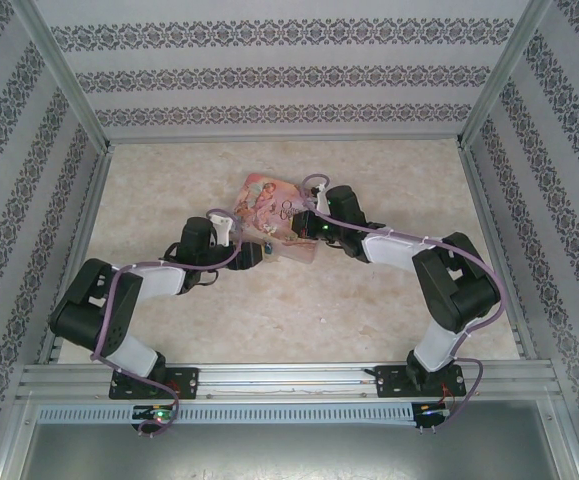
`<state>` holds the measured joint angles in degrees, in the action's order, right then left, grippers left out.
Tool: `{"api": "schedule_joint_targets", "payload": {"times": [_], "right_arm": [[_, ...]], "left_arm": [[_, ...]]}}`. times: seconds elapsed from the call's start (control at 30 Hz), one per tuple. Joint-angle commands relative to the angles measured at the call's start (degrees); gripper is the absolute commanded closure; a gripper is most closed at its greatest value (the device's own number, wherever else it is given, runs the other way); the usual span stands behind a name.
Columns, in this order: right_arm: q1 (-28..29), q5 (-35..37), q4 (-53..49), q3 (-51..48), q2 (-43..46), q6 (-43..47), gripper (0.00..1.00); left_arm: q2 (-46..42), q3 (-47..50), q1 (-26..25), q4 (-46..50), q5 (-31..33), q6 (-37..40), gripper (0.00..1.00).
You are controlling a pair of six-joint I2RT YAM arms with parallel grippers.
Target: Unlock a padlock with a key
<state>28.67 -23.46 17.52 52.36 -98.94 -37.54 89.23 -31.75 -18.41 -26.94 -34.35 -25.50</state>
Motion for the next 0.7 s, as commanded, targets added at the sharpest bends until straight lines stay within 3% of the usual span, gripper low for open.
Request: {"api": "schedule_joint_targets", "payload": {"times": [0.0, 0.67], "right_arm": [[1.4, 0.7, -6.1, -2.6, -1.0, -0.8, 1.00], [2.5, 1.8, -5.7, -3.9, -0.2, -1.7, 1.00]], "left_arm": [[1.5, -0.9, -0.5, -5.2, -1.9, 1.3, 0.26], [9.2, -3.4, -2.0, -8.6, -2.8, 4.1, 0.30]]}}
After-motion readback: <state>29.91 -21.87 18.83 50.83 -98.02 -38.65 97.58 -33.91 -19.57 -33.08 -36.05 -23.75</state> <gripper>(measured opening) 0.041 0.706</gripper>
